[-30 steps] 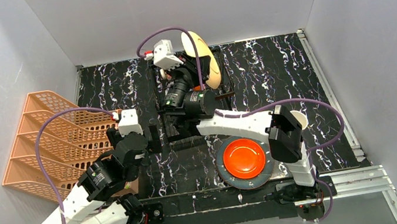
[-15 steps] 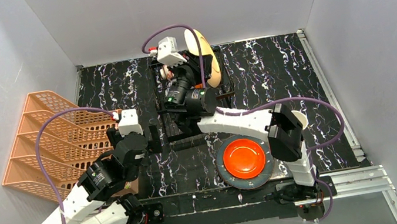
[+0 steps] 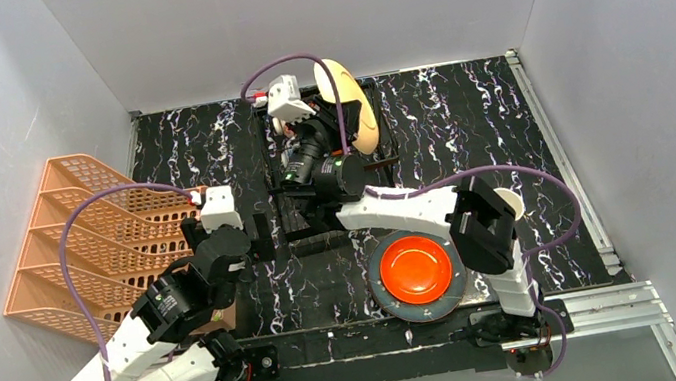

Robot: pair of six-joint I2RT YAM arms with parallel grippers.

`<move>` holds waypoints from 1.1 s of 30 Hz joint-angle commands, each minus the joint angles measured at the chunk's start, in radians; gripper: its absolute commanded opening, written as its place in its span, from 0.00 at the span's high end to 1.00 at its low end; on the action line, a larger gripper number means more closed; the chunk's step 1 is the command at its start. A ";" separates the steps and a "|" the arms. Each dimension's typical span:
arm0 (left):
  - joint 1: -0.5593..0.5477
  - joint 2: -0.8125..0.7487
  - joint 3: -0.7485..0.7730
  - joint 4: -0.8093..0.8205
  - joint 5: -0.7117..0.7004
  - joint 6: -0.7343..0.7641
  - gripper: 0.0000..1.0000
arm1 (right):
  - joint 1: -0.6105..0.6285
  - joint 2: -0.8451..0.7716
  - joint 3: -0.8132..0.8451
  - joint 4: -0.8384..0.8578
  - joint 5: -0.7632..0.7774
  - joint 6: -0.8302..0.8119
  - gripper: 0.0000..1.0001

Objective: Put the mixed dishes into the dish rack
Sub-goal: Insert the plate into the dish rack.

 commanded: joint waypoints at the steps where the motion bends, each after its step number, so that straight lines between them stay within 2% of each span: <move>1: -0.002 -0.003 -0.007 -0.001 -0.017 0.005 0.02 | 0.000 -0.021 -0.004 0.300 0.103 0.053 0.99; 11: -0.003 0.002 -0.005 -0.001 -0.015 0.005 0.02 | -0.001 -0.022 -0.026 0.299 0.102 0.104 0.99; 26: -0.002 0.002 -0.006 0.004 -0.010 0.012 0.02 | 0.013 0.126 0.222 0.283 0.103 0.036 0.97; 33: -0.002 -0.002 -0.008 0.004 -0.007 0.013 0.02 | 0.016 0.119 0.201 0.283 0.102 0.039 0.98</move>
